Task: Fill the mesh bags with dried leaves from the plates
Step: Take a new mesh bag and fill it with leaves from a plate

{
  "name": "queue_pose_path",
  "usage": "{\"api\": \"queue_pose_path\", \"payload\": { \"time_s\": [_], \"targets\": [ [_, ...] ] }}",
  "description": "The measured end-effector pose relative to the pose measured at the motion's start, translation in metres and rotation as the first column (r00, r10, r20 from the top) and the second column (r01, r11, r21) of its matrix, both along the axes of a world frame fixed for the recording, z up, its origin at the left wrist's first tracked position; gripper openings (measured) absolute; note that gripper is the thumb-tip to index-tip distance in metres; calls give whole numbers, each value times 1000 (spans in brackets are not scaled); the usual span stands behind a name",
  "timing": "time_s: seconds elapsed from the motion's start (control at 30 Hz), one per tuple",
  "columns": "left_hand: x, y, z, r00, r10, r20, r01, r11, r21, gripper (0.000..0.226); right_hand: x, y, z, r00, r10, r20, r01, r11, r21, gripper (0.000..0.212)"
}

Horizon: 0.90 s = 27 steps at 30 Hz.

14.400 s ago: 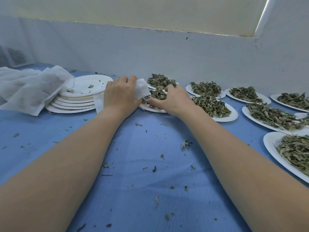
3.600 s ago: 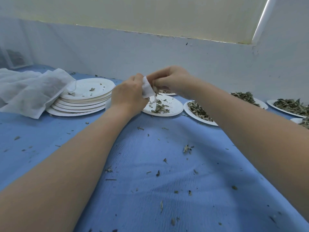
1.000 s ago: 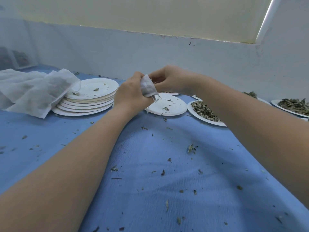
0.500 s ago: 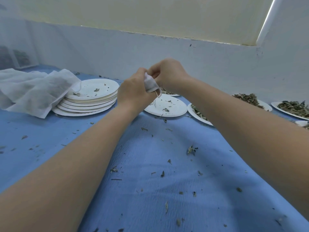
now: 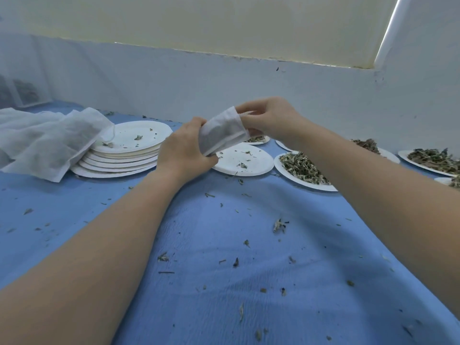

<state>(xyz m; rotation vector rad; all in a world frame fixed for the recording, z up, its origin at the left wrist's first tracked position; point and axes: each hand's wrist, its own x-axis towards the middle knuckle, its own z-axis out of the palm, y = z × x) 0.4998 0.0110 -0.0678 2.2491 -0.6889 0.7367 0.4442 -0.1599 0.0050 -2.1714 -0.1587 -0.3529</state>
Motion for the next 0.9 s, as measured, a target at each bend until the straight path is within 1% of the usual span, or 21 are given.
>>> {"api": "queue_pose_path", "payload": {
  "time_s": [0.07,0.1,0.13,0.17,0.2,0.23,0.27,0.3,0.33,0.37,0.43,0.5,0.6,0.73,0.8,0.9],
  "targets": [
    [0,-1,-2,1000,3,-18,-3,1000,28,50,1,-6,-8,1000,-4,15,1,981,192,7],
    [0,-1,-3,1000,10,-28,-9,999,39,49,2,-8,-13,999,-51,17,46,970,240,7],
    [1,-1,-3,999,22,-42,-20,999,43,49,3,-11,-18,991,-136,5,132,966,223,9],
    [1,-1,-3,998,40,-58,-37,998,41,49,4,-13,-23,973,-228,-21,229,966,119,17],
    [2,0,-3,995,59,-76,-56,998,35,48,4,-15,-29,951,-303,-64,299,952,-64,28],
    [3,1,-3,992,78,-94,-76,997,27,48,4,-14,-35,922,-365,-131,320,907,-272,45],
    [4,2,-4,989,95,-112,-93,995,19,47,2,-12,-40,883,-419,-210,291,842,-453,67],
    [5,2,-4,986,110,-128,-109,994,10,46,0,-9,-45,841,-463,-280,242,784,-571,92],
    [6,3,-4,982,123,-143,-124,992,-2,45,0,-6,-48,801,-496,-336,205,754,-624,113],
    [7,3,-5,979,132,-156,-136,990,-17,45,0,-4,-50,776,-508,-375,185,751,-634,127],
    [8,2,-5,974,144,-174,-154,987,-43,44,5,-2,-51,764,-495,-414,167,771,-614,141],
    [9,2,-5,969,156,-191,-170,984,-58,45,8,-2,-51,771,-497,-399,152,752,-642,142],
    [9,2,-5,960,180,-216,-200,977,-77,44,7,-1,-53,795,-503,-340,150,705,-693,137],
    [3,4,-1,953,191,-233,-224,966,-127,44,4,6,-50,853,-500,-151,268,666,-696,127],
    [-1,10,5,948,203,-245,-247,955,-164,44,5,14,-41,872,-479,-100,286,665,-689,122],
    [-2,27,15,936,235,-261,-290,936,-198,42,7,32,-25,894,-441,-79,269,669,-692,117]
  ]
}}
